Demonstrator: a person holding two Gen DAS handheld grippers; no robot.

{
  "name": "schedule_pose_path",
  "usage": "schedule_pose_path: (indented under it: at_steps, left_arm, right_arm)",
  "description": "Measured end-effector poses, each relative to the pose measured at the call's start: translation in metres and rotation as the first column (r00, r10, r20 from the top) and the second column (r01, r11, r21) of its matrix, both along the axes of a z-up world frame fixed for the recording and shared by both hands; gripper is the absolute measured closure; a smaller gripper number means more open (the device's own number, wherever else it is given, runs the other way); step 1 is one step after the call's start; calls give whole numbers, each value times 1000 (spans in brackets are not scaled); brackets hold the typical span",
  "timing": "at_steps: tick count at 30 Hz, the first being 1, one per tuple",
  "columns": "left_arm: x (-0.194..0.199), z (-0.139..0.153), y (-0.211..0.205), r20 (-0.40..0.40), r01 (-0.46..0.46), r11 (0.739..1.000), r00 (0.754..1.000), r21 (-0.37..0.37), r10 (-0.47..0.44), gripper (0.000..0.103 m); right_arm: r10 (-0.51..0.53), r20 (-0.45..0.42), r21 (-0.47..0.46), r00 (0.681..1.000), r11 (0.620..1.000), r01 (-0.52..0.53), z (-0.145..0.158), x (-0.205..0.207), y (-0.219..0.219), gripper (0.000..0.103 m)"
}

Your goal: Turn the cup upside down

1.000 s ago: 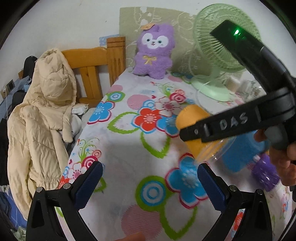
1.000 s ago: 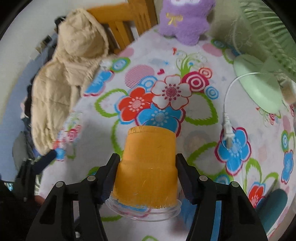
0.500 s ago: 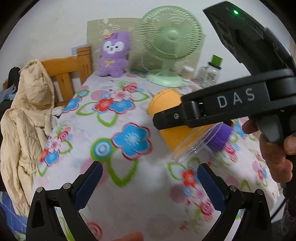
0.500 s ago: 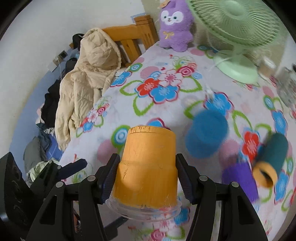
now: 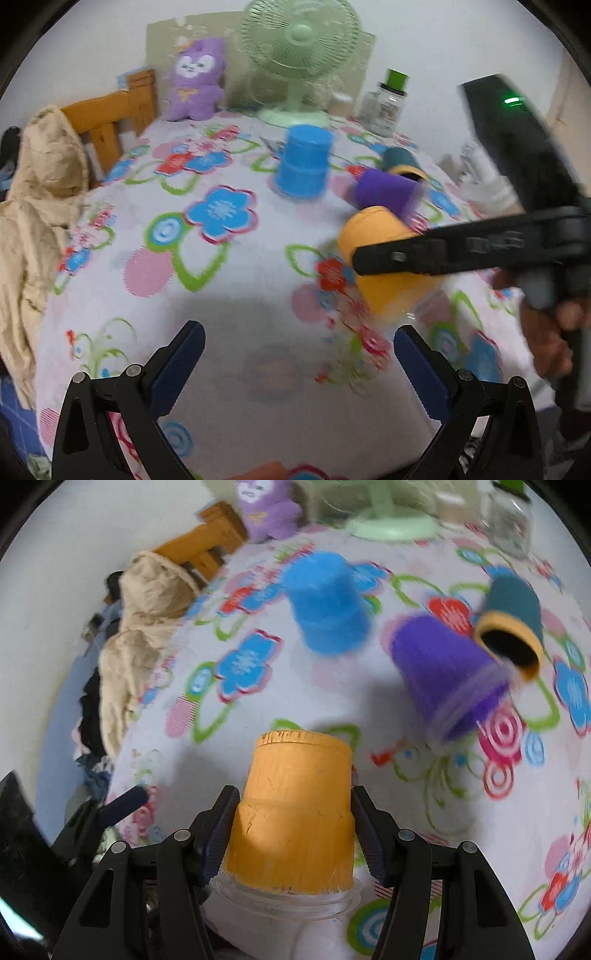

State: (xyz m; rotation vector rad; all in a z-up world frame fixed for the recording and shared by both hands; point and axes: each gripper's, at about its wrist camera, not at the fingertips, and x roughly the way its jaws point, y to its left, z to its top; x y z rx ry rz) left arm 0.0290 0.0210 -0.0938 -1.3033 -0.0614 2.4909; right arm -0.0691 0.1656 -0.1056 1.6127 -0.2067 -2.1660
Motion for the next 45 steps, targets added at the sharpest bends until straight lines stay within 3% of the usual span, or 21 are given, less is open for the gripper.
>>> schedule_pose_path:
  at_steps: [2, 5, 11, 17, 25, 27, 30, 38, 42, 45]
  left_arm:
    - [4, 2, 3, 6, 31, 999, 1000, 35, -31, 0]
    - [6, 3, 8, 6, 42, 999, 999, 31, -42, 0]
    - [8, 5, 6, 30, 42, 997, 999, 65, -44, 0]
    - [3, 14, 1, 26, 20, 994, 999, 104, -23, 0]
    - [-34, 29, 15, -5, -63, 988, 998, 138, 64, 0]
    - [-44, 30, 24, -23, -76, 992, 997, 104, 79, 0]
    - [-58, 27, 44, -53, -112, 994, 992, -2, 112, 0]
    - [-84, -11, 75, 124, -136, 987, 982, -84, 145, 0]
    - [-96, -29, 74, 260, -143, 989, 954, -36, 148, 2]
    - [-100, -35, 77, 306, -138, 990, 941, -42, 144, 11]
  right_arm:
    - [-20, 30, -11, 999, 1000, 20, -9, 1, 5, 39]
    - [-27, 39, -21, 999, 999, 28, -15, 4, 6, 37]
    - [-41, 48, -15, 998, 999, 41, -14, 7, 13, 26]
    - [-88, -6, -56, 996, 995, 87, 11, 11, 34, 19]
    - [-153, -168, 1, 974, 988, 156, 47, 34, 75, 17]
    - [-165, -189, 1, 968, 986, 168, 48, 39, 85, 17]
    - [-172, -194, 14, 966, 984, 178, 45, 45, 96, 17]
    - [-212, -172, -28, 962, 977, 210, 32, 49, 121, 17]
    - [-208, -163, -57, 964, 978, 202, 29, 47, 125, 17]
    - [-195, -166, -66, 967, 980, 186, 28, 47, 123, 17]
